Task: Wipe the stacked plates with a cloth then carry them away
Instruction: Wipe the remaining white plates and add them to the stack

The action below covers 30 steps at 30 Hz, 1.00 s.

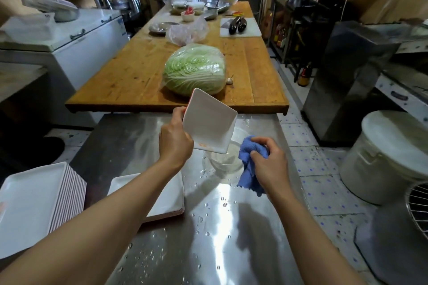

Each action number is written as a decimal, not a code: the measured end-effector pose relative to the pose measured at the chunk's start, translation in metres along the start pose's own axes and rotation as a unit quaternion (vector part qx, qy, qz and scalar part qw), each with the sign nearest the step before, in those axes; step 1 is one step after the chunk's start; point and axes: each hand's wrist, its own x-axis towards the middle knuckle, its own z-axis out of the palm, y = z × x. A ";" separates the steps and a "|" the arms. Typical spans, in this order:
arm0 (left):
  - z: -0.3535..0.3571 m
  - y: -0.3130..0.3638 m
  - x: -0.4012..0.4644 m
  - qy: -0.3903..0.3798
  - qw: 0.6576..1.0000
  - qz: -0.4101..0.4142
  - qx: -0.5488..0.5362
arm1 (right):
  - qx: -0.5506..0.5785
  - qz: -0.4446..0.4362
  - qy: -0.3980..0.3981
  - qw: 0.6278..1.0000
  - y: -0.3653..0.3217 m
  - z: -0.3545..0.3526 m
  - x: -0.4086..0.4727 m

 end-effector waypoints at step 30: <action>-0.100 -0.071 -0.095 -0.082 0.846 -0.310 -0.427 | -0.324 -0.223 -0.193 0.899 -0.049 0.087 -0.100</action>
